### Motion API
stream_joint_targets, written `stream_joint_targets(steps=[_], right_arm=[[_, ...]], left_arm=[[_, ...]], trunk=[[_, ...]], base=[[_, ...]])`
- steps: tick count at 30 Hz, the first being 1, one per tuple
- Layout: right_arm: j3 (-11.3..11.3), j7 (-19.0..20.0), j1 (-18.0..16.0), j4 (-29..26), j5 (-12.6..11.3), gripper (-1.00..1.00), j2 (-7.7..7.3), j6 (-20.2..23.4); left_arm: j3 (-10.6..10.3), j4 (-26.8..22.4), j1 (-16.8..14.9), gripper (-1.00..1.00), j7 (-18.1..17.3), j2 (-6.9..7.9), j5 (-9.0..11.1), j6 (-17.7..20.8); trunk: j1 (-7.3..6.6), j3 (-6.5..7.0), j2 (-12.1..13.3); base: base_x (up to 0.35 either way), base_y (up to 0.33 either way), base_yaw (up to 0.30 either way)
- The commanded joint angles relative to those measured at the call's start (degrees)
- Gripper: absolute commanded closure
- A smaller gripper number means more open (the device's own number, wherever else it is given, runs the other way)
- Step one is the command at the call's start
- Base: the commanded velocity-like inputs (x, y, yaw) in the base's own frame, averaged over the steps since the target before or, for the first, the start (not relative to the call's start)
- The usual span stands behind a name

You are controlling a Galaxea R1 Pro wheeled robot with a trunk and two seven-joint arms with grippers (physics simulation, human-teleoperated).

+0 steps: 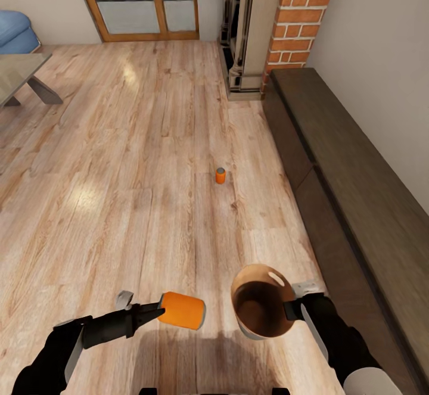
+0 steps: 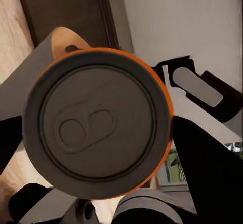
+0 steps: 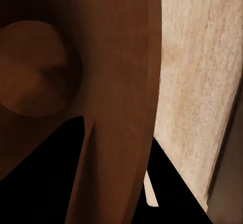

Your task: Put the three can of soda from the living room inside the tash can in the kitchen.

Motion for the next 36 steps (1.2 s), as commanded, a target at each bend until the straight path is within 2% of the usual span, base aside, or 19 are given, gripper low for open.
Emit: stream_joint_targets(steps=[1, 4, 11, 17, 28, 31, 36], right_arm=[[0.02, 0.06, -0.06, 0.13, -0.83, 1.0, 0.08, -0.04], [0.31, 0.06, -0.14, 0.63, -0.81, 1.0, 0.43, -0.08], [1.57, -0.08, -0.16, 0.89, -0.8, 1.0, 0.57, -0.15], [1.92, -0.11, -0.17, 1.07, -0.8, 1.0, 0.58, -0.18], [1.99, -0.12, -0.17, 1.6, -0.8, 1.0, 0.62, -0.27], [2.03, -0.16, -0.22, 3.61, -0.8, 1.0, 0.84, -3.16], [2.04, -0.44, -1.01, 5.56, -0.8, 1.0, 1.03, -4.38]], left_arm=[[0.0, 0.0, 0.0, 1.0, -0.1, -0.13, 0.0, 0.02], [0.0, 0.05, 0.0, 1.0, -0.21, -1.34, 0.01, 0.06], [0.0, 0.07, 0.0, 1.0, -0.21, -2.73, 0.02, 0.08], [-0.07, 0.08, 0.0, 1.0, -0.21, -4.83, 0.01, 0.1], [-0.16, 0.06, 0.0, 1.0, -0.21, -5.69, 0.02, 1.66], [-0.24, 0.02, 0.0, 1.0, -0.21, -5.71, 0.02, 2.7], [-0.26, -0.01, 0.0, 1.0, -0.21, -5.71, 0.02, 3.3]], trunk=[[0.0, 0.0, 0.0], [0.0, 0.0, 0.0], [0.0, 0.0, 0.0], [0.0, 0.0, 0.0], [0.0, 0.0, 0.0], [0.0, 0.0, 0.0], [0.0, 0.0, 0.0]], base=[[0.0, 0.0, 0.0], [0.0, 0.0, 0.0], [0.0, 0.0, 0.0], [0.0, 0.0, 0.0], [0.0, 0.0, 0.0], [0.0, 0.0, 0.0], [0.0, 0.0, 0.0]])
